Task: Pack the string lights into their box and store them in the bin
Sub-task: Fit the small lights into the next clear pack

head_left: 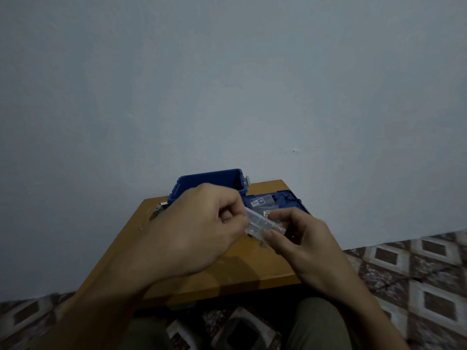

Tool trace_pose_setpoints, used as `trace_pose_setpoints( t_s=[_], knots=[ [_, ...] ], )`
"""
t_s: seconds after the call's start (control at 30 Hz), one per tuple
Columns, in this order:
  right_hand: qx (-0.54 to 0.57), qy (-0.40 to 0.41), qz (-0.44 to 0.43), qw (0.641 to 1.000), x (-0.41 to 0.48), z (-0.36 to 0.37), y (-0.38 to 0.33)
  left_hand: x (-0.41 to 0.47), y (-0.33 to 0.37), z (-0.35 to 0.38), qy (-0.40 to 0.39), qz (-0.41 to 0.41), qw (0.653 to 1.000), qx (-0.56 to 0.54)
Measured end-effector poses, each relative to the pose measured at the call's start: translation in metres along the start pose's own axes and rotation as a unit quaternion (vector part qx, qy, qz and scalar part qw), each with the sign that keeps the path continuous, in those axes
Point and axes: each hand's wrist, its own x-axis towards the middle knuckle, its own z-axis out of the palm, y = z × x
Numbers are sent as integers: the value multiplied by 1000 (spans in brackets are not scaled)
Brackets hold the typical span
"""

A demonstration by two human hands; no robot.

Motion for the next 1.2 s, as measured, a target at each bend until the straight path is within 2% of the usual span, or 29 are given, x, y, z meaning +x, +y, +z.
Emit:
trace_pose_setpoints(
  t_s=[0.13, 0.3, 0.43, 0.53, 0.6, 0.7, 0.77, 0.87, 0.93, 1.07, 1.2],
  knots=[
    [20, -60, 0, 998, -2, -4, -3, 17, 0, -8, -8, 63, 997, 33],
    [74, -121, -5, 990, -4, -11, -9, 42, -7, -10, -28, 94, 994, 42],
    [172, -169, 7, 970, -5, -15, -13, 56, -14, -9, -90, 78, 993, 9],
    [219, -184, 4, 958, -6, -19, -15, 58, -24, -5, -141, 36, 986, -84],
    [235, -176, 1, 956, -6, -21, -14, 54, -33, 4, -142, -31, 969, -200],
    [278, -153, 1, 948, -3, -22, -11, 45, -46, 24, -150, -109, 903, -389],
    [301, -128, 7, 945, -2, -20, -8, 37, -51, 38, -153, -117, 861, -471],
    [335, -91, 8, 938, 1, -13, -5, 25, -49, 54, -113, -107, 821, -549],
    [326, -67, -3, 943, 1, -9, -5, 19, -45, 60, -72, -92, 814, -569],
    [224, 0, -32, 974, -3, -3, -15, 13, -38, 62, -2, -63, 815, -576],
    [144, 26, -87, 985, -7, 1, -21, 13, -33, 58, 46, -59, 857, -510]
  ],
)
